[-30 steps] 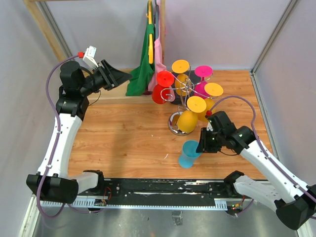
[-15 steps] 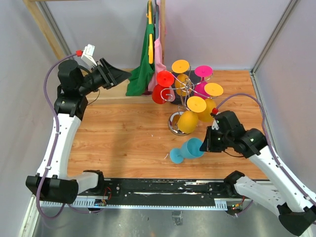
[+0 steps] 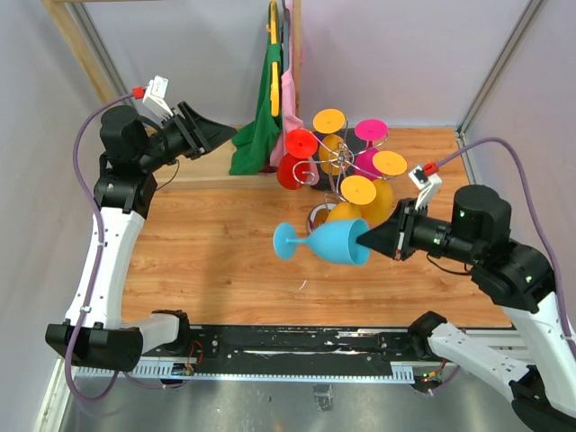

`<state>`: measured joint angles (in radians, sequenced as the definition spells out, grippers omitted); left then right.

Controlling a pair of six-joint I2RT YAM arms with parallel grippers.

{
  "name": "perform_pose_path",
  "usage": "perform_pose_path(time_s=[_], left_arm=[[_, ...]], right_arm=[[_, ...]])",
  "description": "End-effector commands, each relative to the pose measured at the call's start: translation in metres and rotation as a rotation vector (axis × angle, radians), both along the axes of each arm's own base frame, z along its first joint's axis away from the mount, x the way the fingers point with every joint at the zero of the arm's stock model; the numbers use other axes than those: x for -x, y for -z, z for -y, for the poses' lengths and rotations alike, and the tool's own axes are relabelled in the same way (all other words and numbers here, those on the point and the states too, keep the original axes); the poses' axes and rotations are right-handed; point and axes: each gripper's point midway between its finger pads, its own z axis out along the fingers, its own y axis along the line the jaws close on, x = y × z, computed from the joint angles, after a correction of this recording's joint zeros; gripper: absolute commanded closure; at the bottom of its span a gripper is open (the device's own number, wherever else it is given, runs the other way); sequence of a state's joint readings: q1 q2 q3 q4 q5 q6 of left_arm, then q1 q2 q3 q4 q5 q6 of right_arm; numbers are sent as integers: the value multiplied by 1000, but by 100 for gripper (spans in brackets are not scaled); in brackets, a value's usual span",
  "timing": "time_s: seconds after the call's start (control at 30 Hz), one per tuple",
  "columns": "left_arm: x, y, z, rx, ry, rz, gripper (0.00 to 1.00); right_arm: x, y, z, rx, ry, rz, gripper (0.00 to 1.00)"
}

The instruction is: Place the wine glass upside down on the wine glass rack

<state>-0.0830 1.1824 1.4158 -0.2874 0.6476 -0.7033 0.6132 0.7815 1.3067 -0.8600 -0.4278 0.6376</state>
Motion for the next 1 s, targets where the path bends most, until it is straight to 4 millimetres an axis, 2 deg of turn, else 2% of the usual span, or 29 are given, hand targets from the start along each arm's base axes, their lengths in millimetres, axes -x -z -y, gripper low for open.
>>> perform_pose_path(time_s=[0.0,0.23,0.33,0.43,0.6,0.67,0.8,0.83,0.97], left_arm=[[9,-23,2,16,10,64,48],[21,-35,9,73,64,78,48],[27,-39,11,85,84,90,48],[37,-42,18,146,149,96,48],[53,-57,25,264,238,137,47],[56,-62,26,288,256,148,47],[62,-75,28,335,291,166,47],[65,-79,28,360,312,172,47],[81,-101,29,466,402,223,45]], right_arm=[[-19,-62,-19,-111,-51,233,99],[-58,-154,-56,-269,-96,494,99],[-67,-192,-64,-338,-101,604,99],[-80,-220,-69,-394,-96,688,99],[-116,-249,-65,-569,-89,661,99],[-134,-257,-56,-644,-80,642,99],[-156,-273,-44,-760,-98,624,99],[-165,-272,-44,-782,-112,611,99],[-169,-279,-45,-903,-221,589,99]])
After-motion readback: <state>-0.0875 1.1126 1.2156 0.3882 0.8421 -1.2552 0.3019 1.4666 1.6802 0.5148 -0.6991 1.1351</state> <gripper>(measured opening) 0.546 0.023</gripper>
